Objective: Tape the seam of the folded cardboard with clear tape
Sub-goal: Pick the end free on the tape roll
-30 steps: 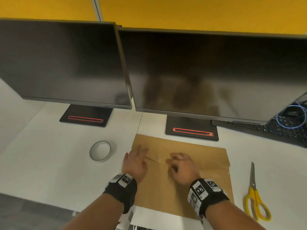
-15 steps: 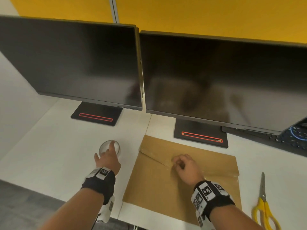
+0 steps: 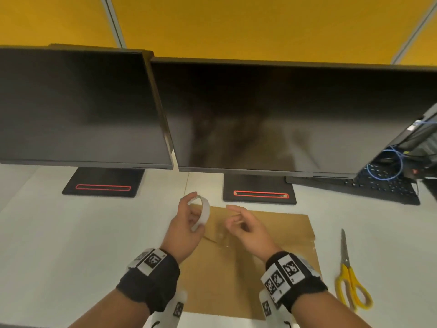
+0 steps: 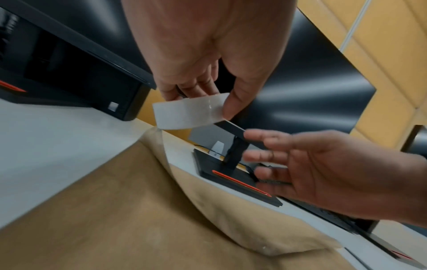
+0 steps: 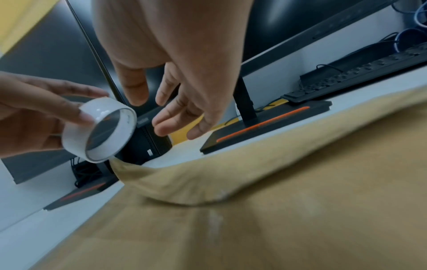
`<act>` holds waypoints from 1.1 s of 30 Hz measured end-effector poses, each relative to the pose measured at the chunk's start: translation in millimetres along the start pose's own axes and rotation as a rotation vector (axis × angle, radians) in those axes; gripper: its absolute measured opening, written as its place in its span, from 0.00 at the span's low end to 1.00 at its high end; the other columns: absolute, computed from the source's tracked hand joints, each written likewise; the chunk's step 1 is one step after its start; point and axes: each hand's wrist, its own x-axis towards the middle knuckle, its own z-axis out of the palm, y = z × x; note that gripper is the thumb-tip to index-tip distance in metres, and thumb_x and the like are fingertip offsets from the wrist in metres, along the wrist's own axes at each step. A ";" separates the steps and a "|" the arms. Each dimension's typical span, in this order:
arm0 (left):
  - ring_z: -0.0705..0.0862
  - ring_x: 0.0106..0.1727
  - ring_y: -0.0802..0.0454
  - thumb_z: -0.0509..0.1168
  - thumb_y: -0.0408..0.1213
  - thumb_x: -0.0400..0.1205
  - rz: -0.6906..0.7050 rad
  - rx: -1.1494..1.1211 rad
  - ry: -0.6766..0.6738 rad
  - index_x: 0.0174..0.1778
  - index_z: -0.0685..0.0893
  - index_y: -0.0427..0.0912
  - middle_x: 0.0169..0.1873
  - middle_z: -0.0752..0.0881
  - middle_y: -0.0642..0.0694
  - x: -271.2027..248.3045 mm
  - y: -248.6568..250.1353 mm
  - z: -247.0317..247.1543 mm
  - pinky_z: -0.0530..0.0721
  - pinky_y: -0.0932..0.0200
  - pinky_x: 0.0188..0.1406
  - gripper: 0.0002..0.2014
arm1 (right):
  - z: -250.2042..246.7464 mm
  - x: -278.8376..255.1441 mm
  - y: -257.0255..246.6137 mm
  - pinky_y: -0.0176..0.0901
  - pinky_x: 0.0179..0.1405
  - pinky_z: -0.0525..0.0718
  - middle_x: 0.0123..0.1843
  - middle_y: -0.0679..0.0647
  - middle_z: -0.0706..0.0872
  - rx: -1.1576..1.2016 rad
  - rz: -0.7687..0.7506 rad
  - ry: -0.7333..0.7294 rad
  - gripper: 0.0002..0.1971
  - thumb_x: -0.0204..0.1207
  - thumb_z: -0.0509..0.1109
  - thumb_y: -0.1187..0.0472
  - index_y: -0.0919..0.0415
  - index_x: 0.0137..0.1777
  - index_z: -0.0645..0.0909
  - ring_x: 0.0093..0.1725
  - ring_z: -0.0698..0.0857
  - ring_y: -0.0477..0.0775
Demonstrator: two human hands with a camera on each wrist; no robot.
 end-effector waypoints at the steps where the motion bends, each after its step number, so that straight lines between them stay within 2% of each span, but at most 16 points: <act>1: 0.81 0.43 0.59 0.67 0.27 0.76 0.004 -0.015 0.006 0.70 0.62 0.59 0.44 0.80 0.55 1.1 4.1 3.0 0.76 0.77 0.37 0.33 | -0.3 -0.9 -5.2 0.41 0.54 0.81 0.45 0.43 0.88 0.006 -0.027 0.004 0.21 0.79 0.70 0.64 0.42 0.67 0.77 0.50 0.85 0.53; 4: 0.81 0.44 0.56 0.68 0.27 0.75 0.055 -0.062 0.008 0.65 0.62 0.65 0.47 0.81 0.50 2.9 14.2 10.5 0.77 0.76 0.37 0.34 | 0.9 -1.2 -21.0 0.42 0.55 0.82 0.49 0.45 0.88 0.044 -0.068 0.003 0.22 0.79 0.69 0.64 0.42 0.69 0.77 0.48 0.85 0.56; 7: 0.82 0.45 0.58 0.68 0.25 0.75 0.115 -0.063 -0.056 0.62 0.61 0.73 0.47 0.80 0.52 4.9 17.7 17.6 0.78 0.76 0.39 0.37 | 3.0 1.0 -34.4 0.35 0.53 0.81 0.48 0.51 0.87 0.114 -0.064 0.052 0.18 0.79 0.70 0.62 0.44 0.65 0.79 0.43 0.83 0.45; 9: 0.81 0.42 0.64 0.68 0.25 0.75 0.150 -0.075 -0.081 0.61 0.62 0.75 0.44 0.80 0.53 6.8 18.2 22.8 0.79 0.74 0.40 0.37 | 2.9 4.3 -40.2 0.38 0.53 0.80 0.43 0.55 0.86 0.219 -0.036 0.087 0.15 0.79 0.70 0.63 0.49 0.63 0.79 0.41 0.83 0.43; 10: 0.80 0.41 0.66 0.67 0.24 0.75 0.165 -0.088 -0.083 0.62 0.63 0.73 0.43 0.80 0.53 7.9 17.9 25.1 0.78 0.74 0.40 0.37 | 1.6 6.4 -41.5 0.38 0.50 0.80 0.39 0.53 0.86 0.270 -0.022 0.101 0.14 0.79 0.69 0.65 0.53 0.63 0.79 0.38 0.83 0.42; 13: 0.80 0.43 0.66 0.67 0.23 0.75 0.205 -0.108 -0.093 0.64 0.65 0.71 0.42 0.80 0.55 10.6 17.4 29.3 0.77 0.75 0.44 0.37 | -5.7 10.5 -43.8 0.30 0.37 0.77 0.30 0.47 0.82 0.376 0.025 0.112 0.13 0.79 0.68 0.69 0.63 0.63 0.76 0.28 0.80 0.38; 15: 0.81 0.48 0.64 0.66 0.23 0.76 0.243 -0.083 -0.110 0.64 0.65 0.73 0.43 0.81 0.57 11.3 15.5 30.6 0.78 0.73 0.48 0.37 | -11.1 10.4 -45.7 0.28 0.32 0.77 0.31 0.49 0.82 0.423 0.065 0.119 0.13 0.79 0.68 0.69 0.63 0.63 0.75 0.27 0.79 0.39; 19: 0.81 0.51 0.62 0.67 0.29 0.77 0.352 0.078 -0.134 0.59 0.66 0.79 0.44 0.83 0.60 13.9 7.6 28.4 0.79 0.63 0.53 0.35 | -17.2 11.5 -50.6 0.34 0.29 0.74 0.36 0.53 0.87 0.513 0.127 0.108 0.14 0.76 0.69 0.65 0.61 0.61 0.78 0.27 0.77 0.45; 21: 0.77 0.52 0.63 0.68 0.32 0.74 0.438 0.243 -0.111 0.58 0.68 0.76 0.45 0.81 0.62 16.4 4.7 25.4 0.79 0.57 0.55 0.31 | -20.3 11.2 -52.5 0.37 0.29 0.71 0.36 0.57 0.84 0.582 0.149 0.093 0.16 0.69 0.68 0.61 0.62 0.58 0.81 0.27 0.74 0.48; 23: 0.73 0.54 0.62 0.71 0.38 0.70 0.517 0.281 -0.080 0.57 0.71 0.70 0.48 0.77 0.64 16.9 3.3 21.7 0.78 0.54 0.59 0.27 | -23.0 8.4 -52.6 0.39 0.31 0.70 0.33 0.57 0.83 0.612 0.138 0.056 0.13 0.68 0.65 0.61 0.62 0.52 0.82 0.27 0.73 0.48; 25: 0.71 0.58 0.61 0.70 0.48 0.68 0.550 0.194 -0.009 0.59 0.70 0.62 0.53 0.74 0.59 16.6 5.0 19.7 0.75 0.59 0.63 0.24 | -23.3 4.7 -51.3 0.41 0.34 0.70 0.32 0.56 0.83 0.611 0.118 0.020 0.09 0.69 0.63 0.61 0.60 0.48 0.81 0.28 0.73 0.48; 26: 0.71 0.60 0.60 0.68 0.51 0.69 0.523 0.137 0.056 0.60 0.69 0.60 0.56 0.72 0.55 17.2 8.2 19.6 0.71 0.64 0.63 0.24 | -22.8 3.0 -51.7 0.42 0.35 0.70 0.32 0.56 0.83 0.612 0.109 0.008 0.08 0.70 0.62 0.61 0.59 0.46 0.80 0.28 0.73 0.48; 28: 0.70 0.63 0.61 0.68 0.52 0.72 0.395 0.030 0.172 0.63 0.67 0.56 0.61 0.68 0.55 23.2 14.4 19.3 0.67 0.70 0.63 0.25 | -22.1 0.7 -53.0 0.43 0.38 0.71 0.30 0.55 0.81 0.631 0.100 0.013 0.05 0.69 0.61 0.61 0.59 0.42 0.78 0.28 0.73 0.49; 29: 0.71 0.64 0.61 0.68 0.49 0.76 0.293 -0.040 0.148 0.66 0.67 0.55 0.62 0.69 0.57 27.4 18.7 17.4 0.69 0.69 0.64 0.24 | -22.0 0.0 -53.6 0.43 0.39 0.73 0.29 0.55 0.81 0.651 0.100 0.025 0.05 0.68 0.61 0.61 0.60 0.40 0.77 0.28 0.74 0.50; 31: 0.75 0.65 0.58 0.64 0.41 0.82 0.139 -0.172 -0.052 0.68 0.69 0.56 0.62 0.75 0.60 36.6 21.7 13.3 0.75 0.61 0.66 0.19 | -21.8 -0.1 -53.7 0.43 0.39 0.74 0.29 0.56 0.79 0.678 0.111 0.056 0.04 0.66 0.62 0.60 0.60 0.37 0.75 0.30 0.74 0.52; 33: 0.80 0.61 0.55 0.60 0.37 0.84 0.116 -0.153 -0.211 0.62 0.76 0.58 0.57 0.82 0.59 40.8 24.3 9.4 0.80 0.52 0.65 0.14 | -22.2 0.1 -51.3 0.42 0.36 0.74 0.29 0.55 0.78 0.657 0.136 0.077 0.04 0.65 0.62 0.59 0.60 0.35 0.74 0.33 0.75 0.52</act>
